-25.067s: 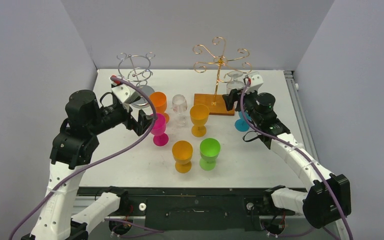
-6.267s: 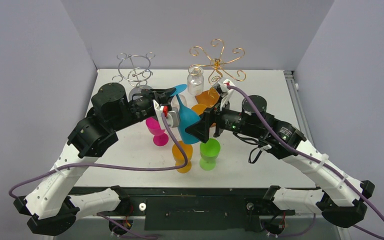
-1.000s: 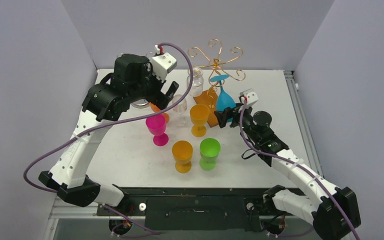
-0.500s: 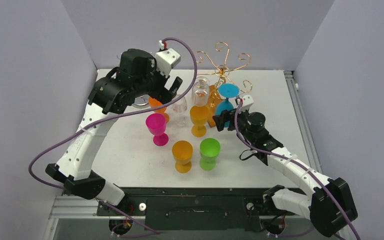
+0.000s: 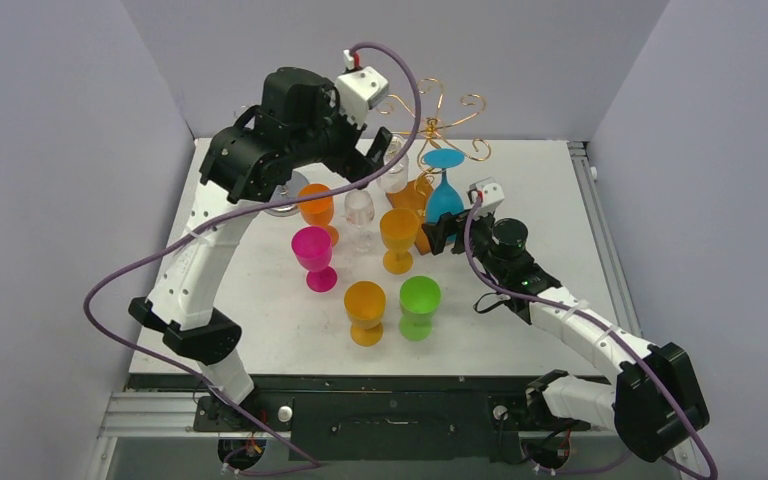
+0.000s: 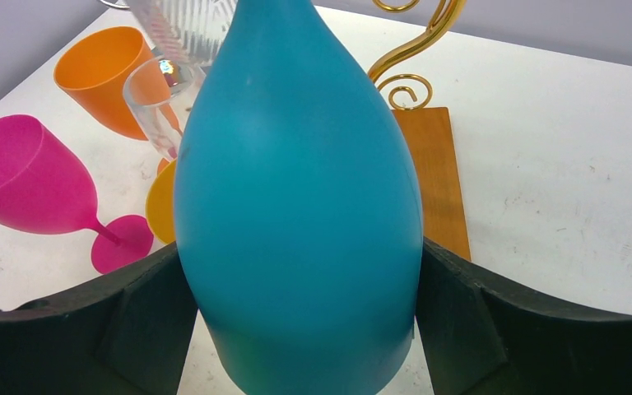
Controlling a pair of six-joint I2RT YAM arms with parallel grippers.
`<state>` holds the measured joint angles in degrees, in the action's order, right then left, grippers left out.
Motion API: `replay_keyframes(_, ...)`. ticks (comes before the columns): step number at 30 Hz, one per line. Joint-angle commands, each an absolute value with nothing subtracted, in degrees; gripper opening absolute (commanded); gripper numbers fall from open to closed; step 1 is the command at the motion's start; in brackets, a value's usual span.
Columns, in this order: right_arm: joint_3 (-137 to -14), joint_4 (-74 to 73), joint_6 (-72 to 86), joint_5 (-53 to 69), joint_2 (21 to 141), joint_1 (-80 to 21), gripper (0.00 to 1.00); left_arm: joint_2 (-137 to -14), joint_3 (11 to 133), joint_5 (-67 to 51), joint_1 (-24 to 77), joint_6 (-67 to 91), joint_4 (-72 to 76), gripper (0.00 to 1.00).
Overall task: Place the wine glass upside down on the wine glass rack
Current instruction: Turn the wine glass upside down at the wine rack.
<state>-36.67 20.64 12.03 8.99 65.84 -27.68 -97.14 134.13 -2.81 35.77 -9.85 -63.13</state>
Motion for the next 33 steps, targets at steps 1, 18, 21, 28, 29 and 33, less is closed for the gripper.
replay_keyframes(1,-36.18,22.92,11.73,10.37,66.53,-27.25,0.82,-99.97,139.27,-5.25,39.93,-10.24,-64.90,0.96)
replay_keyframes(18,-32.01,32.11,14.97,16.25,66.86,-25.59,0.82,-91.84,112.19,3.38,52.82,-36.16,-37.36,0.96)
replay_keyframes(21,-32.08,32.86,15.60,17.88,68.10,-25.33,0.83,-89.86,105.01,7.39,54.05,-41.18,-27.15,0.96)
replay_keyframes(28,-30.18,35.91,17.18,18.82,69.00,-24.27,0.83,-91.41,101.71,13.00,54.44,-44.81,-15.55,0.99)
replay_keyframes(29,-29.99,36.23,17.36,18.95,69.17,-24.26,0.83,-91.77,101.77,13.55,54.50,-44.98,-14.82,0.99)
replay_keyframes(33,-29.63,36.73,17.37,19.41,70.74,-24.17,0.83,-93.72,102.54,13.96,54.19,-44.96,-14.22,1.00)
